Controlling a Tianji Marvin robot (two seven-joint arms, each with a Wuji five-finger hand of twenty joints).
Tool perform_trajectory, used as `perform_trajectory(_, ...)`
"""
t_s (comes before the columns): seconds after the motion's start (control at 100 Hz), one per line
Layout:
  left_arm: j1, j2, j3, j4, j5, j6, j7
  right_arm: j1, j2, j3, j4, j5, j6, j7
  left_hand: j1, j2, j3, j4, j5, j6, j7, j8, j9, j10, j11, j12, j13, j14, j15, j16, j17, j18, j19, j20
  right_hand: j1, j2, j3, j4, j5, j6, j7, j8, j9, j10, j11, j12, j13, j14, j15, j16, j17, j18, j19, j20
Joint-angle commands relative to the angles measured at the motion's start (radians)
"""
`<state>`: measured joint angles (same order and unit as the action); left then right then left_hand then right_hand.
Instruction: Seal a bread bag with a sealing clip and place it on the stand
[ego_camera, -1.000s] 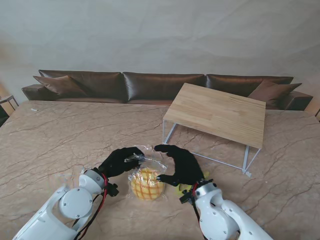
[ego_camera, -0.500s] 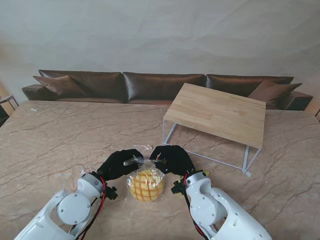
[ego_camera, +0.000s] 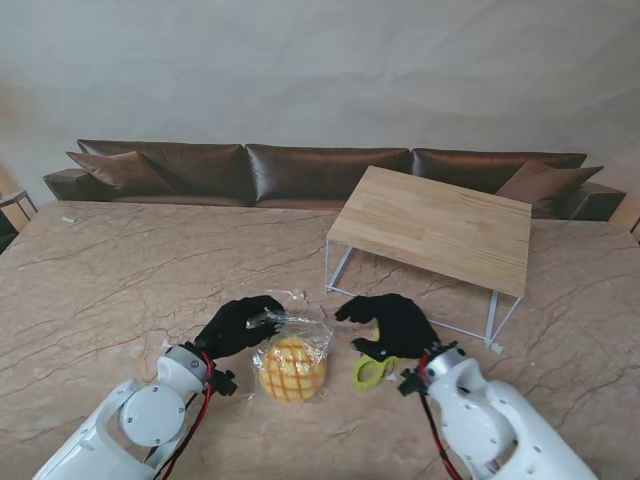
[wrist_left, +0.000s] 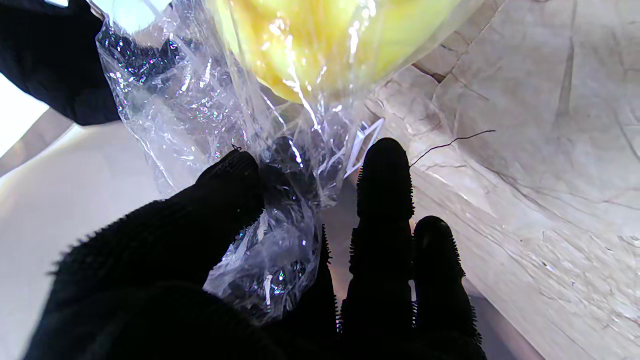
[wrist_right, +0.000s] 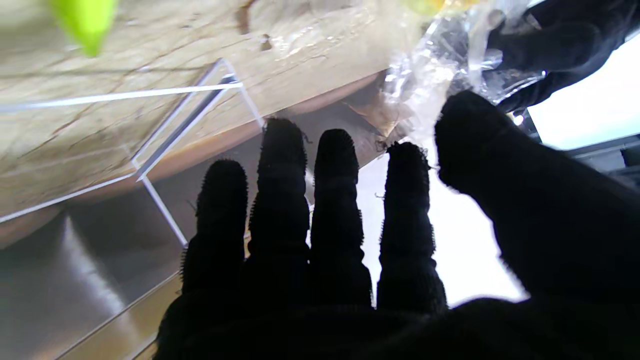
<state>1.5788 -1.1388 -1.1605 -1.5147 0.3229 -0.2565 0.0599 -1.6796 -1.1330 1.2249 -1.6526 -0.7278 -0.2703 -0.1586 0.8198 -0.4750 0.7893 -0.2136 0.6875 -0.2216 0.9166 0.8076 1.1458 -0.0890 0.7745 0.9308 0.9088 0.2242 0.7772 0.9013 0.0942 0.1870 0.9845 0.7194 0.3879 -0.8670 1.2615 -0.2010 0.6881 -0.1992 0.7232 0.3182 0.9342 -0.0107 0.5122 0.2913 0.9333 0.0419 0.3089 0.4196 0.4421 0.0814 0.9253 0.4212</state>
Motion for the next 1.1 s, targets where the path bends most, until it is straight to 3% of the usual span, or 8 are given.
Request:
perform_trajectory(0.0, 0.005, -0.004, -0.002, 0.001, -0.003, 0.001, 0.0, -0.027, 0.03, 0.027, 0.006, -0.024, -0.013, 0.0, 0.021, 0.016, 0.05, 0.003, 0.052, -0.093, 0.099, 0.068, 0.036, -0.101, 0.055, 0.022, 0.025, -0.004, 0.008, 0.012, -0.006, -0.013, 0.031, 0.012, -0.043, -0.036, 0.017, 0.007, -0.046, 0.004, -0.002, 0.015, -0.052, -0.024, -0.032, -0.015, -0.033, -0.048, -0.03, -0.042, -0.04, -0.052, -0.047, -0.053)
perform_trajectory(0.15, 0.004, -0.006, -0.001, 0.005, -0.005, -0.005, 0.009, -0.057, 0.048, 0.088, 0.008, -0.059, -0.071, 0.063, 0.022, 0.018, 0.044, 0.002, 0.051, -0.096, 0.096, 0.065, 0.035, -0.101, 0.048, 0.021, 0.028, -0.005, 0.006, 0.011, -0.007, -0.014, 0.031, 0.011, -0.063, -0.152, 0.081, -0.009, -0.167, 0.027, -0.032, -0.019, -0.16, -0.034, -0.078, -0.027, -0.126, -0.077, -0.085, -0.11, -0.101, -0.088, -0.088, -0.138)
perform_trajectory(0.31, 0.006, -0.007, -0.002, 0.002, -0.007, -0.003, 0.01, -0.024, 0.064, 0.073, 0.054, -0.11, -0.095, 0.102, 0.025, 0.023, 0.037, 0.002, 0.048, -0.096, 0.093, 0.062, 0.034, -0.101, 0.042, 0.02, 0.027, -0.004, 0.004, 0.01, -0.009, -0.012, 0.031, 0.012, -0.093, -0.24, 0.124, -0.027, -0.328, 0.069, -0.053, -0.064, -0.344, -0.04, -0.101, -0.033, -0.306, -0.108, -0.137, -0.187, -0.244, -0.142, -0.184, -0.233)
perform_trajectory(0.67, 0.013, -0.003, -0.009, -0.006, -0.008, -0.009, -0.001, 0.104, 0.092, -0.047, 0.166, -0.192, -0.093, 0.173, 0.03, 0.027, 0.023, 0.001, 0.042, -0.096, 0.091, 0.058, 0.031, -0.1, 0.035, 0.021, 0.025, -0.003, 0.002, 0.01, -0.013, -0.013, 0.028, 0.011, -0.096, -0.231, 0.131, -0.024, -0.44, 0.043, -0.056, -0.09, -0.489, -0.045, -0.117, -0.043, -0.585, -0.142, -0.112, -0.229, -0.442, -0.189, -0.256, -0.299)
perform_trajectory(0.84, 0.013, -0.003, -0.01, -0.005, -0.009, -0.016, -0.003, 0.135, 0.098, -0.089, 0.213, -0.238, -0.061, 0.157, 0.034, 0.03, 0.017, 0.001, 0.04, -0.095, 0.09, 0.056, 0.029, -0.1, 0.032, 0.021, 0.023, -0.003, 0.001, 0.01, -0.015, -0.013, 0.025, 0.01, -0.077, -0.225, 0.131, -0.02, -0.439, 0.009, -0.037, -0.088, -0.461, -0.05, -0.106, -0.042, -0.569, -0.142, -0.096, -0.228, -0.437, -0.18, -0.232, -0.295)
perform_trajectory(0.96, 0.012, -0.002, -0.009, -0.003, -0.008, -0.021, -0.006, 0.143, 0.099, -0.115, 0.244, -0.285, -0.028, 0.094, 0.038, 0.035, 0.007, 0.001, 0.036, -0.095, 0.088, 0.053, 0.024, -0.098, 0.026, 0.02, 0.018, -0.004, -0.004, 0.009, -0.019, -0.012, 0.018, 0.008, -0.077, -0.237, 0.139, -0.023, -0.353, 0.012, 0.009, -0.07, -0.337, -0.051, -0.045, -0.018, -0.48, -0.117, -0.069, -0.22, -0.388, -0.155, -0.192, -0.281)
perform_trajectory(1.04, 0.013, -0.001, -0.01, -0.004, -0.011, -0.021, -0.012, 0.136, 0.098, -0.125, 0.25, -0.307, 0.006, 0.059, 0.041, 0.038, 0.0, 0.001, 0.034, -0.096, 0.087, 0.051, 0.023, -0.1, 0.022, 0.019, 0.017, -0.005, -0.006, 0.008, -0.023, -0.012, 0.014, 0.006, -0.091, -0.236, 0.139, -0.027, -0.258, 0.045, 0.041, -0.03, -0.232, -0.047, 0.03, 0.016, -0.362, -0.063, -0.019, -0.188, -0.329, -0.109, -0.093, -0.221)
perform_trajectory(1.09, 0.014, 0.0, -0.012, -0.005, -0.013, -0.021, -0.017, 0.129, 0.097, -0.131, 0.249, -0.326, 0.034, 0.037, 0.043, 0.039, -0.003, 0.001, 0.033, -0.095, 0.087, 0.05, 0.022, -0.1, 0.021, 0.019, 0.016, -0.005, -0.008, 0.007, -0.026, -0.011, 0.011, 0.006, -0.102, -0.222, 0.13, -0.028, -0.218, 0.036, 0.057, 0.018, -0.193, -0.047, 0.089, 0.041, -0.263, -0.028, 0.033, -0.131, -0.271, -0.065, -0.013, -0.132)
